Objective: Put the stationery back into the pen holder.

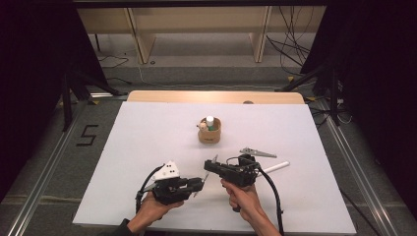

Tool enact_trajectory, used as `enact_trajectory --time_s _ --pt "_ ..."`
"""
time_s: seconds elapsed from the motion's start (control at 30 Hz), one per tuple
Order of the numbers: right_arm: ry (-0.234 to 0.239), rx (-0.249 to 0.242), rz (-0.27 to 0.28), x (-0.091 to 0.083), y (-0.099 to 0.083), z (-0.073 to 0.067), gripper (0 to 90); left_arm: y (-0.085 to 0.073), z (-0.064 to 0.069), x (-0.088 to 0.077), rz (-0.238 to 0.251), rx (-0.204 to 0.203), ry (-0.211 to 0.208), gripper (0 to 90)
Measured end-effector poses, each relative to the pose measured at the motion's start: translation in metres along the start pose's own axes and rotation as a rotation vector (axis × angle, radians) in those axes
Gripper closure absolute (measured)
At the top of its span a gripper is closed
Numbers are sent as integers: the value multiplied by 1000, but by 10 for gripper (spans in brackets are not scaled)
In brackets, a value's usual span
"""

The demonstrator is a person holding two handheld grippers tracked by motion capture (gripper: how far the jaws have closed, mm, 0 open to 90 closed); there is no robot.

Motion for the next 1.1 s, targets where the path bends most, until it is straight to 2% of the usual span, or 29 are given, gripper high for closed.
enact_trajectory --time_s 0.07,0.17,0.3,0.47,0.83,1.1 --pt "-6 -22 8 -1 1 -2 805 0 0 1 -14 2 11 599" --pt "-14 -43 24 -4 4 -3 805 1 0 1 -24 2 15 445" --pt "-25 -56 39 -7 7 -3 806 2 -1 -1 -31 4 17 344" --pt "-45 -77 58 -12 13 -1 805 0 -6 -4 -51 38 50 297" --pt "-89 -121 99 -16 29 3 805 -3 -24 -16 -39 20 102 241" --pt "-116 -128 117 -18 38 9 805 -4 -33 -22 -28 19 125 231"
Point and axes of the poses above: each handheld gripper's, and its own axes: x roughly forward along the jaws, y roughly out of its top, z roughly to its right, the point moved 1 cm from there along x, roughly forward along the jaws, and after that the axes turned 6 degrees about z, right-handed, at the moved point
